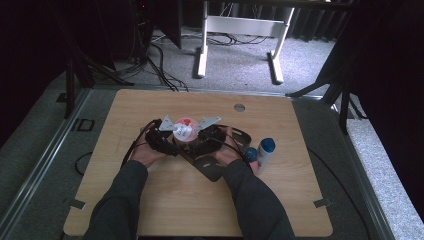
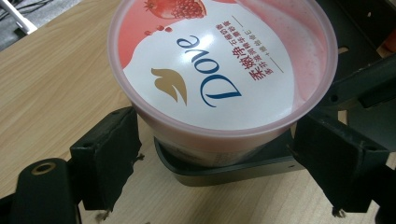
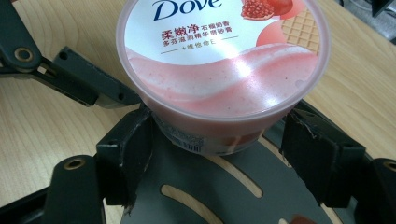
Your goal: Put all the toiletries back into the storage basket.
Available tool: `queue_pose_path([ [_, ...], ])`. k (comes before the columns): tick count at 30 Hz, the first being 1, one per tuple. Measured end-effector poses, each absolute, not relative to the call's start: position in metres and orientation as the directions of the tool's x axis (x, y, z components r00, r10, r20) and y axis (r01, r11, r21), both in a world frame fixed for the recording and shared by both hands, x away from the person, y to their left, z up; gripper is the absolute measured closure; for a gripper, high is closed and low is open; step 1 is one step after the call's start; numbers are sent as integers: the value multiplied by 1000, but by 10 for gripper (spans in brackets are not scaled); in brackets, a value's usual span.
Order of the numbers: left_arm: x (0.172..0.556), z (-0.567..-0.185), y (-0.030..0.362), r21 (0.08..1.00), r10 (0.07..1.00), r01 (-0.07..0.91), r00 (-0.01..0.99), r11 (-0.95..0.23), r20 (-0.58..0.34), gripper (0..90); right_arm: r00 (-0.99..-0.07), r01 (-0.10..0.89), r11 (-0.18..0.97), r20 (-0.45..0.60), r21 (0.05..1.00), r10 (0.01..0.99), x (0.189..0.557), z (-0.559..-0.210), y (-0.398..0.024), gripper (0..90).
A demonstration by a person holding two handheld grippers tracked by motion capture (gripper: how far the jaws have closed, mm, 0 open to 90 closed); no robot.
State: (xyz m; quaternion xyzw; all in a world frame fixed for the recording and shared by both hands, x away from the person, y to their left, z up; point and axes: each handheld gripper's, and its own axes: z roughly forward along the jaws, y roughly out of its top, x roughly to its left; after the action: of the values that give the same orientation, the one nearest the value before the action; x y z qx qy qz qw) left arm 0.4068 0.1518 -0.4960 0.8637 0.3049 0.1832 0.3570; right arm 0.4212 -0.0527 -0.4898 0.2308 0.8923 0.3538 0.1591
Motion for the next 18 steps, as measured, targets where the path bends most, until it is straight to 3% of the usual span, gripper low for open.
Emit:
queue_pose_path([
  [18, 406, -506, 147, 720, 658, 414, 749, -557, 78, 156, -825, 342, 658, -121, 671, 552, 416, -494, -50, 235],
])
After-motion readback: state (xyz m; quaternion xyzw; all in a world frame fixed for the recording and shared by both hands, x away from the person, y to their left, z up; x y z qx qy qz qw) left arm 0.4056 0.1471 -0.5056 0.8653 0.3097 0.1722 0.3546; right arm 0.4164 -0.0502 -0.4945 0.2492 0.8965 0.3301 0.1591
